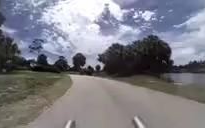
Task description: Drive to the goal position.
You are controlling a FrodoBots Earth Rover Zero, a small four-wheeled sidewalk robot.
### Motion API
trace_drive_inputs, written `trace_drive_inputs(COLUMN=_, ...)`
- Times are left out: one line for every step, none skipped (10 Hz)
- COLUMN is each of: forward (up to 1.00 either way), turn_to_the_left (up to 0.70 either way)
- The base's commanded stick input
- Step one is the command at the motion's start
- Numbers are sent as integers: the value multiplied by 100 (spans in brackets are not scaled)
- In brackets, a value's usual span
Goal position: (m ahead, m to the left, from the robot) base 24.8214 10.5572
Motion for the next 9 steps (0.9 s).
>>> trace_drive_inputs(forward=85, turn_to_the_left=0)
trace_drive_inputs(forward=85, turn_to_the_left=0)
trace_drive_inputs(forward=85, turn_to_the_left=0)
trace_drive_inputs(forward=85, turn_to_the_left=0)
trace_drive_inputs(forward=85, turn_to_the_left=0)
trace_drive_inputs(forward=85, turn_to_the_left=0)
trace_drive_inputs(forward=85, turn_to_the_left=0)
trace_drive_inputs(forward=85, turn_to_the_left=0)
trace_drive_inputs(forward=85, turn_to_the_left=0)
